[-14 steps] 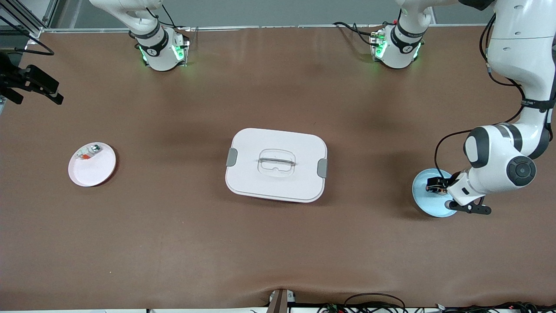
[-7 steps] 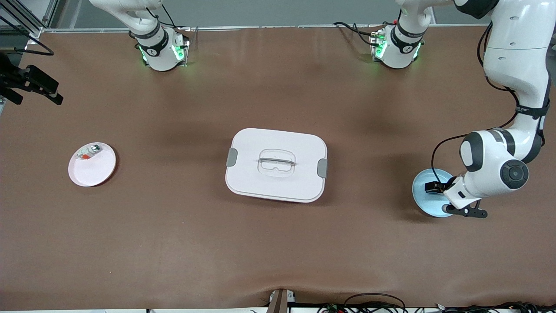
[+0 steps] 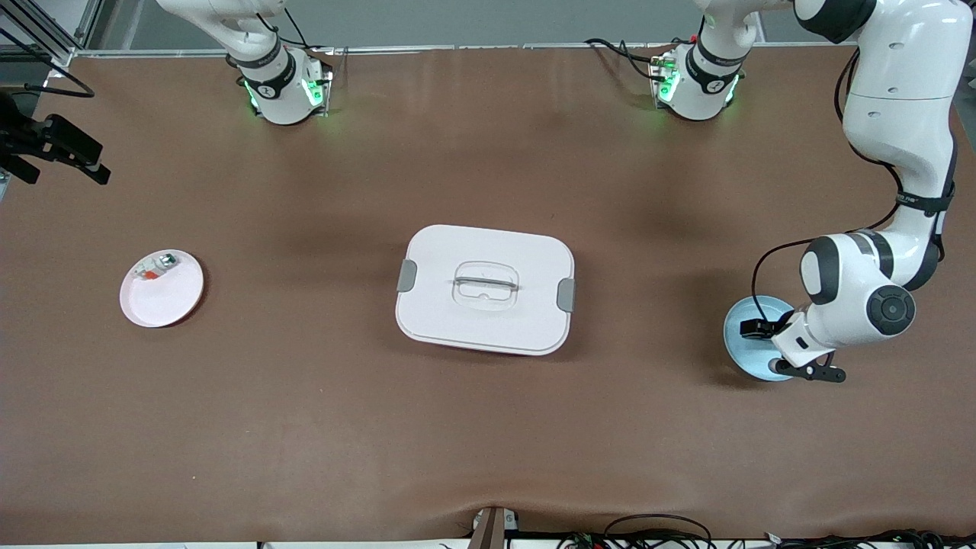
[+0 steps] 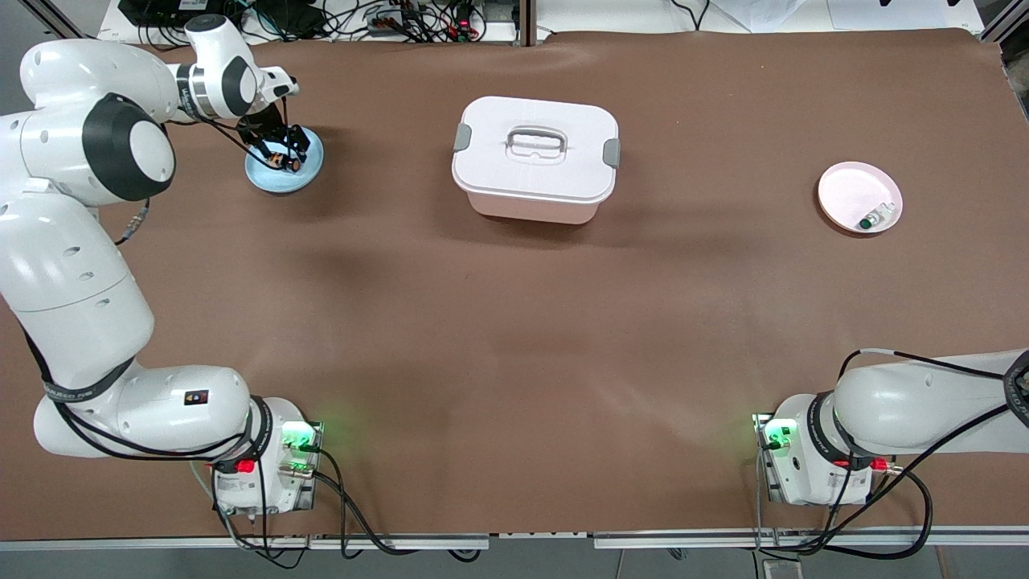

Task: Transfer orange switch to right arm and place
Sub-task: 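Close the left gripper on the orange switch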

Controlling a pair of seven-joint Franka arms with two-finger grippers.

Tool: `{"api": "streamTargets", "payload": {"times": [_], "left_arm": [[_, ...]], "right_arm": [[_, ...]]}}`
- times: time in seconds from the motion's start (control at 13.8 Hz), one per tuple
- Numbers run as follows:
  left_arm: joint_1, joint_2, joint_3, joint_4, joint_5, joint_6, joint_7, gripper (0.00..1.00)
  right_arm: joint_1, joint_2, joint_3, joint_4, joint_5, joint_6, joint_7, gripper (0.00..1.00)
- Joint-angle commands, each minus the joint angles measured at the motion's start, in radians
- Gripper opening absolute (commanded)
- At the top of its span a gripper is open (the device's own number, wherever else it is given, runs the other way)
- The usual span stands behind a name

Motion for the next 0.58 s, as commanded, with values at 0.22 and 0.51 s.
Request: {"api": "streamTargets", "payload": {"times": [0.22,0.51], "left_arm": [[0.008,0.008,-0.002,-0.002,0.02,0.006,0.019,1.0],[0.008,0.008,0.0,-0.009,0.02,0.006,0.019,1.0]], "right_arm": [[-0.017,-0.014,0.007,-0.008,0.006,0.003,0.01,1.0],[-0.02,-0.014,0.004,-0.013,0.006,-0.005,0.01,1.0]]}}
